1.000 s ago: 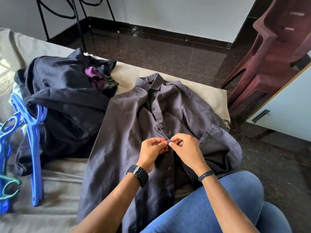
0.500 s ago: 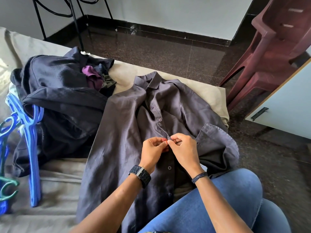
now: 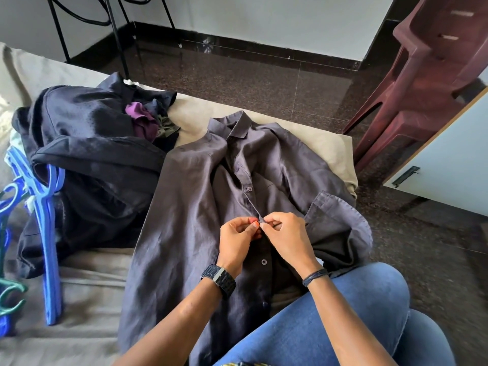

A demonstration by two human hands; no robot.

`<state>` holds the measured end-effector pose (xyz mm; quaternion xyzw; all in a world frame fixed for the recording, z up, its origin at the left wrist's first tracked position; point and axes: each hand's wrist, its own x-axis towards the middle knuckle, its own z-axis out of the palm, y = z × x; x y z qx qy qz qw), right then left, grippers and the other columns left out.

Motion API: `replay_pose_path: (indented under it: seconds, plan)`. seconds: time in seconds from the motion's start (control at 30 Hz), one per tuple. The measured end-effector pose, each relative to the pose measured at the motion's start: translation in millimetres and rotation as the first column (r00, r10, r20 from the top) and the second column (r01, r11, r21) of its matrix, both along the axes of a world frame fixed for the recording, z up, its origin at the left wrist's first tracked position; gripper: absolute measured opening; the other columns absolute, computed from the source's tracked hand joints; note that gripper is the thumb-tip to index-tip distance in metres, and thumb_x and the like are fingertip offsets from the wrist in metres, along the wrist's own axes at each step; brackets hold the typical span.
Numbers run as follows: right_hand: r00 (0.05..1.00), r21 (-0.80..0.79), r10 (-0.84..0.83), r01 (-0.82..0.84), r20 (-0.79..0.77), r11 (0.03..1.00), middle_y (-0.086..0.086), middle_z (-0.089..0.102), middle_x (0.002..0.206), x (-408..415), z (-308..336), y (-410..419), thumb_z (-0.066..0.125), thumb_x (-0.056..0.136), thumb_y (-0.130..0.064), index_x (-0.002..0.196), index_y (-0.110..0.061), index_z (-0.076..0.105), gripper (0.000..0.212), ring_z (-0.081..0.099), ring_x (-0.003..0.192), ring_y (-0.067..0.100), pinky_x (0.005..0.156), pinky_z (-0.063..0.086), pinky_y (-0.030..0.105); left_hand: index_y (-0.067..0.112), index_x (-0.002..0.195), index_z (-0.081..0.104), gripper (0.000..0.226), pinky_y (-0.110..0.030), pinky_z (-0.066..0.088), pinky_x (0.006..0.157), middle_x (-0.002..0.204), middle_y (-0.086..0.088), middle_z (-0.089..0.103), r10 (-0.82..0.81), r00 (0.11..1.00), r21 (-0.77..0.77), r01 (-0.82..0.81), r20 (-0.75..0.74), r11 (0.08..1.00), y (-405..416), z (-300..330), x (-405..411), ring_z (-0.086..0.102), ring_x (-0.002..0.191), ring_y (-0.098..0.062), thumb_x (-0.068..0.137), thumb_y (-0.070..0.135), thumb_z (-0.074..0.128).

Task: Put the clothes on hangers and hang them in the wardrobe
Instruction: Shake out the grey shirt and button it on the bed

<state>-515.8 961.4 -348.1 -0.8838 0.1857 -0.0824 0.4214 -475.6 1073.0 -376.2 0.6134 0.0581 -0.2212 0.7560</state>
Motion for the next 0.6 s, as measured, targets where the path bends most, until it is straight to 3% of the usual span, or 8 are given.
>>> replay_pose_path:
  seconds: [0.17,0.23,0.37,0.5,0.6]
  plan:
    - [0.997,-0.038,0.078,-0.078,-0.001,0.996,-0.003,0.072,0.071,-4.0,1.6,-0.5,0.063,0.087,-0.016,0.084,-0.009,0.075,0.014,0.067,0.066,0.005,0.069,0.055,0.022,0.0,0.086,0.067,0.01,-0.025,0.057,0.071,0.078,-0.013,0.07,0.023,0.999,-0.008,-0.023,-0.038,1.0,-0.3,-1.7,-1.7,0.066,0.071,-0.018,0.089,-0.004,0.059]
    - [0.996,0.017,0.087,-0.087,-0.022,0.996,-0.006,0.07,0.066,-5.3,1.8,-2.1,0.058,0.089,-0.014,0.082,-0.01,0.074,0.018,0.065,0.062,0.004,0.066,0.057,0.023,0.001,0.084,0.067,0.011,-0.024,0.057,0.069,0.075,-0.01,0.07,0.027,0.999,-0.007,-0.027,-0.047,1.0,-0.3,-2.5,-2.7,0.065,0.068,-0.016,0.089,-0.005,0.059]
    - [0.997,0.183,0.017,-0.003,-0.076,0.983,0.006,0.069,0.066,-5.5,-0.8,-7.3,0.061,0.088,-0.008,0.08,-0.01,0.071,0.013,0.069,0.061,0.017,0.058,0.06,0.03,0.001,0.084,0.067,0.01,-0.019,0.054,0.064,0.072,-0.008,0.069,-0.003,0.999,0.008,0.003,-0.043,1.0,-2.3,-0.8,-4.4,0.063,0.064,-0.012,0.089,-0.002,0.059]
    - [0.995,0.138,0.023,-0.01,-0.092,0.99,0.003,0.068,0.06,-3.2,-4.7,-5.7,0.067,0.085,-0.011,0.081,-0.011,0.065,0.004,0.068,0.058,0.017,0.061,0.06,0.039,0.003,0.082,0.066,0.011,-0.022,0.053,0.065,0.072,-0.008,0.067,-0.011,0.998,0.035,0.013,-0.057,0.999,-4.4,1.6,-2.7,0.062,0.065,-0.012,0.089,0.011,0.063]
    - [0.997,0.115,0.018,-0.009,-0.073,0.993,0.002,0.068,0.058,-1.2,-5.5,-2.2,0.067,0.086,-0.016,0.082,-0.011,0.064,0.007,0.068,0.057,0.016,0.065,0.059,0.042,0.004,0.087,0.062,0.006,-0.025,0.054,0.066,0.074,-0.01,0.069,0.004,1.0,0.074,-0.003,-0.01,0.997,-1.5,1.0,-1.0,0.063,0.068,-0.016,0.086,0.007,0.067]
